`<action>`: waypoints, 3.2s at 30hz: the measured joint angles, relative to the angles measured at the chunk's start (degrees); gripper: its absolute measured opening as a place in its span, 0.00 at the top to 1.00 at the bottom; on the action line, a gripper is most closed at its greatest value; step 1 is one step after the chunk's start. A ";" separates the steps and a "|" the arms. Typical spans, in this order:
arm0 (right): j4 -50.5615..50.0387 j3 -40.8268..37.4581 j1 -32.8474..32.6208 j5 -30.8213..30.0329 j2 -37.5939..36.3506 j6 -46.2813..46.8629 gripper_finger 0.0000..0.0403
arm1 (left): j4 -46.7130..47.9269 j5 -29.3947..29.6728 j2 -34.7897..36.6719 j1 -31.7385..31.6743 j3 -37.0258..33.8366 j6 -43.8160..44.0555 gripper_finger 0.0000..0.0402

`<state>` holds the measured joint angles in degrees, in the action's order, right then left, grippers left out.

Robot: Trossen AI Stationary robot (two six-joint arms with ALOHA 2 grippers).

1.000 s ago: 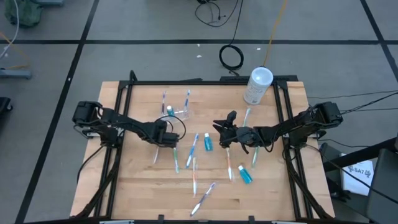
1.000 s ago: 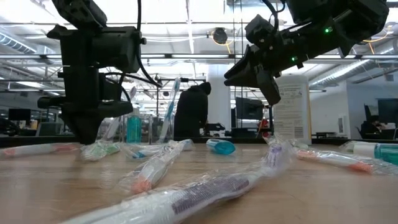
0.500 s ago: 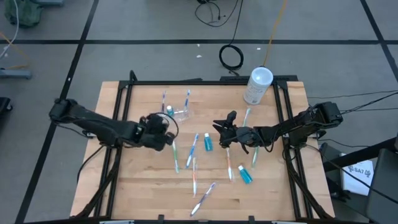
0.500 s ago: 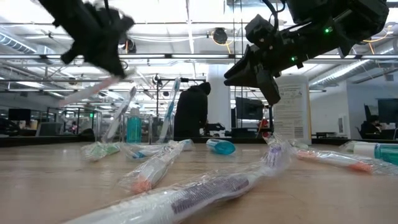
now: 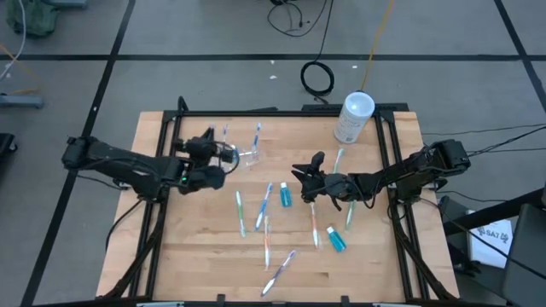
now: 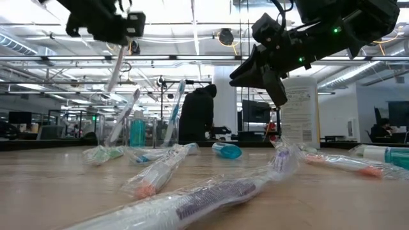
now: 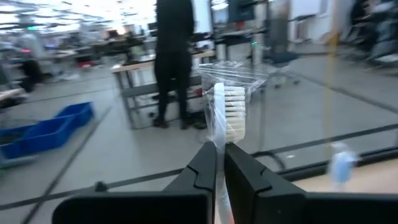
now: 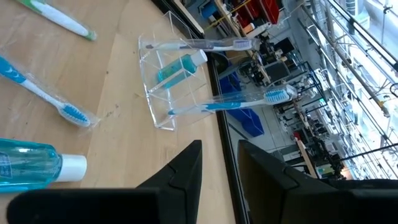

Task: Pick & Place toothbrushing station
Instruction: Put the top orange toothbrush into the left compartment of the transparent organizer, then put the top blue mouthwash into the middle compartment of the transparent organizer

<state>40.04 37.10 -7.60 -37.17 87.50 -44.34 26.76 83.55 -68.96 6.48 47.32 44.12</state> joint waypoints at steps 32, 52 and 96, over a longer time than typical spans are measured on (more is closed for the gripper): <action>1.35 0.00 0.11 0.03 -0.02 0.15 0.76 | -0.90 -16.57 -19.57 -7.16 -2.39 11.82 0.81; 1.81 -0.04 0.12 0.03 -0.02 0.47 0.76 | 9.88 -28.80 -8.79 -7.16 6.94 3.13 0.58; -12.43 18.61 -12.79 -0.47 10.33 57.97 0.52 | 0.56 -49.59 -6.28 -5.24 10.00 -27.52 0.58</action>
<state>27.61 55.71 -20.38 -37.64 97.84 13.63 27.32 33.95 -75.24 1.23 57.32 16.60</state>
